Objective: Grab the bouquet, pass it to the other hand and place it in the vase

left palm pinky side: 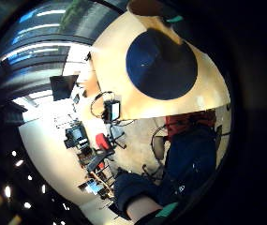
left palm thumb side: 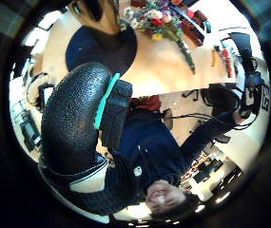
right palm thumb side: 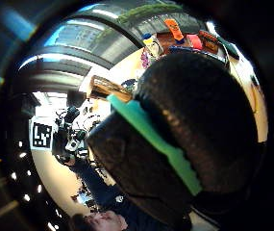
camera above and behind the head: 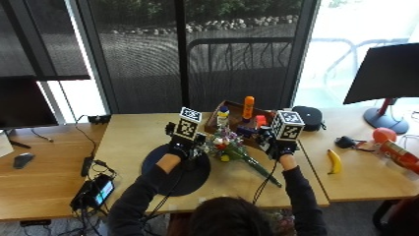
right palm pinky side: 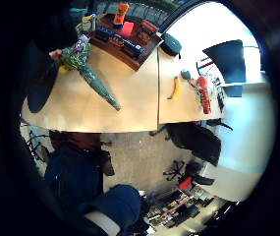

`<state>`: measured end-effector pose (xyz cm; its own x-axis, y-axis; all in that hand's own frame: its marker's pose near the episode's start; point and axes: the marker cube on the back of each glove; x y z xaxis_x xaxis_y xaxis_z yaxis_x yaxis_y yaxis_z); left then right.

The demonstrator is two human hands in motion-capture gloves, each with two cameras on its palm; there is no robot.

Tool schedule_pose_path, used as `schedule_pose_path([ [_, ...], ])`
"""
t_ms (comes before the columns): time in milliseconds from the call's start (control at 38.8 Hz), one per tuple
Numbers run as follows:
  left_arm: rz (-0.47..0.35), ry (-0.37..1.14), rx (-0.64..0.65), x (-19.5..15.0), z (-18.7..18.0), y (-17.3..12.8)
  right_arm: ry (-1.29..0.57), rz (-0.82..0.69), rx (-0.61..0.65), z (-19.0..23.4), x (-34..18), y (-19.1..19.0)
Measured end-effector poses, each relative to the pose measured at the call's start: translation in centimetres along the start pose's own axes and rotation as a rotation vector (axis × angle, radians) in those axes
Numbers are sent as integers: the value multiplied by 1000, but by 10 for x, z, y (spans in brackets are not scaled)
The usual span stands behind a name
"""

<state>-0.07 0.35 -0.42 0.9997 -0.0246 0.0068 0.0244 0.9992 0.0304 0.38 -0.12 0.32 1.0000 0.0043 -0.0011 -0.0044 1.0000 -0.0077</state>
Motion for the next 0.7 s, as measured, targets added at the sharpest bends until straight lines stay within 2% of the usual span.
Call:
schedule_pose_path([
  [155,-15,-12,110,-2,-4,3,1,-6,7,1,4,0],
  [413,36,108,201,-12,8,1,-26,-22,35,-4,-4,6],
  [568,102,214,286,-3,17,-9,-36,-18,0,0,-2,0],
  [697,166,271,348,15,16,-13,-18,64,-41,-2,9,-8],
])
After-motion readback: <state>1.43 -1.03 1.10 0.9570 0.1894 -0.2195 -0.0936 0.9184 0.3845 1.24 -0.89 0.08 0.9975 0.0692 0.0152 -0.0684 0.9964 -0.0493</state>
